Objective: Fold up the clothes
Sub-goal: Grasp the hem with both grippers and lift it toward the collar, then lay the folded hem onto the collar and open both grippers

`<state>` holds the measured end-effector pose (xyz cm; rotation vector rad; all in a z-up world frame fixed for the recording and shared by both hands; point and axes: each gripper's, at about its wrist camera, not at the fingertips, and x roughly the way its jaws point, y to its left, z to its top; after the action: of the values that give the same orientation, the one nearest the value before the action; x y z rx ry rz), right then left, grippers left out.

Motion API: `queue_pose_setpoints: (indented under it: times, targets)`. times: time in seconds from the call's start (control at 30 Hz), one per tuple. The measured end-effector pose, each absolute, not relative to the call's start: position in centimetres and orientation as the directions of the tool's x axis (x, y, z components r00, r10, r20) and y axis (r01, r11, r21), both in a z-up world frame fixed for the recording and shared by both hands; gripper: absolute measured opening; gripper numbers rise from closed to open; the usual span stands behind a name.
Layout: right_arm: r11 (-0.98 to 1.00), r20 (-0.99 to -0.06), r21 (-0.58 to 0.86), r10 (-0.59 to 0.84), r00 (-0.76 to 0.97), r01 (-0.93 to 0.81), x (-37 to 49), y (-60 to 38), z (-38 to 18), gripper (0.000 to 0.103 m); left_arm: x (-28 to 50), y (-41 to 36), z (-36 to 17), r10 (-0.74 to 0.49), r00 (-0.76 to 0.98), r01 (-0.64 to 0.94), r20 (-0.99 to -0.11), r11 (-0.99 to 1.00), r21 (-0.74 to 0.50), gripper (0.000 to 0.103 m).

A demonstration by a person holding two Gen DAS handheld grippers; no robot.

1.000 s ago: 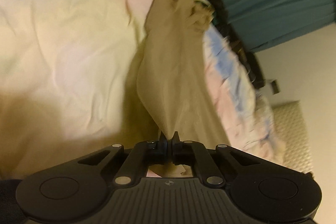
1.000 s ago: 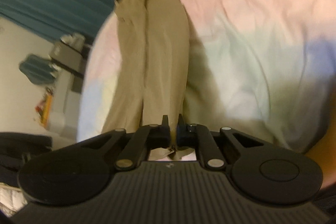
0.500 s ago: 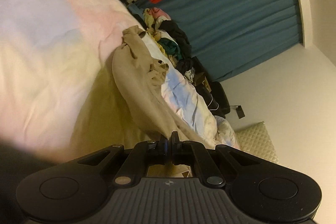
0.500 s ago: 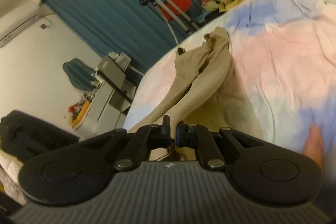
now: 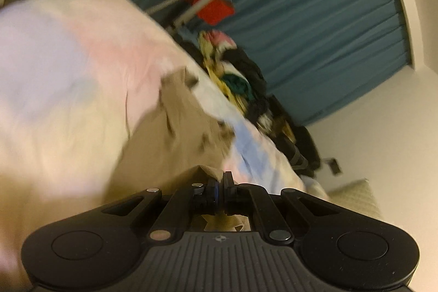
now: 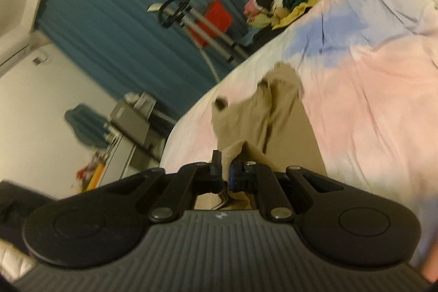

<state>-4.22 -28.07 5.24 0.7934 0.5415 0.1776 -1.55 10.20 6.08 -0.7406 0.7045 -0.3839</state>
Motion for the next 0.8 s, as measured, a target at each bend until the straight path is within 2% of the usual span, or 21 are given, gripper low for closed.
queue_pose_setpoints:
  times: [0.17,0.37,0.43,0.63,0.8]
  targets:
    - [0.765,-0.428,0.638,0.264,0.864,0.083,2.8,-27.2,3.4,0.008,4.6,7.3,4.6,-0.449,0.761,0.094,-0.468,0.791,-0.605,0.003]
    - [0.833,-0.454,0.545,0.203,0.867,0.09,8.2,-26.8,-2.0,0.008,9.1,3.7,0.5,-0.347,0.801,0.16,-0.488,0.91,-0.383,0.004]
    - [0.876,-0.48,0.475,0.174,0.86,0.088,9.4,-26.3,-3.8,0.008,10.4,2.7,-1.4,-0.324,0.802,0.174,-0.502,0.93,-0.323,0.004]
    - [0.937,-0.582,0.333,0.119,0.805,0.102,13.0,-24.5,-8.1,0.009,13.5,2.1,-6.5,-0.298,0.734,0.164,-0.61,0.95,-0.266,0.004]
    - [0.955,-0.598,0.279,0.087,0.796,0.105,13.4,-23.6,-9.4,0.01,14.2,1.9,-7.5,-0.301,0.72,0.179,-0.625,0.951,-0.253,0.006]
